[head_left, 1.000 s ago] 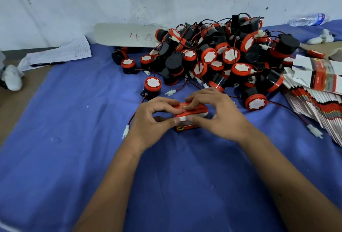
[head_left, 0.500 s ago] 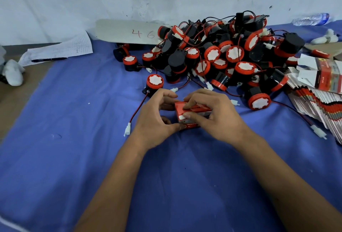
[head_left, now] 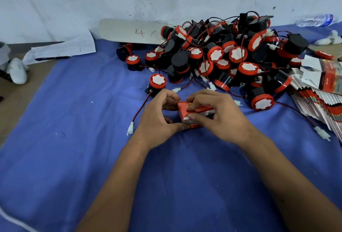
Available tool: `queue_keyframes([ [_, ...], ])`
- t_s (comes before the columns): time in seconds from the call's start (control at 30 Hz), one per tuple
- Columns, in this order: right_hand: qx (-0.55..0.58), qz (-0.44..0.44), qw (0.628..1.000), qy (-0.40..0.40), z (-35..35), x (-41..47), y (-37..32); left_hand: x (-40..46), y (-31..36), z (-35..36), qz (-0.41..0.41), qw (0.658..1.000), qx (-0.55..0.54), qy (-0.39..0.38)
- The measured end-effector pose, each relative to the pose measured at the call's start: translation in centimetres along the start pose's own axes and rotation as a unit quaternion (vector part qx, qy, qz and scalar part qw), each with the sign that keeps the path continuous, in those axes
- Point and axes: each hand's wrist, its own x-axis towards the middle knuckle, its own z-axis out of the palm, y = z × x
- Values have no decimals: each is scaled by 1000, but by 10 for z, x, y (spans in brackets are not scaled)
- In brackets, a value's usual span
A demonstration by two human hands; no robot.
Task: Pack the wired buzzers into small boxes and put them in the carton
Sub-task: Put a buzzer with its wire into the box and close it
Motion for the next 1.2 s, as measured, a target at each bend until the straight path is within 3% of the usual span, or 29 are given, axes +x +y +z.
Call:
queue_keyframes([
  [0.33,111,57,986,-109,-21,-3,8,1,-2,15,64,998,22,11],
  [0.63,103,38,994,-5,-15,-7,16,2,-3,10,55,998,2,1],
  [0.97,146,71,981,-109,-29,-6,20,2,-11,12,41,999,-5,7],
  [1.2,110,45,993,3,-20,-11,18,3,-9,13,53,998,19,1],
])
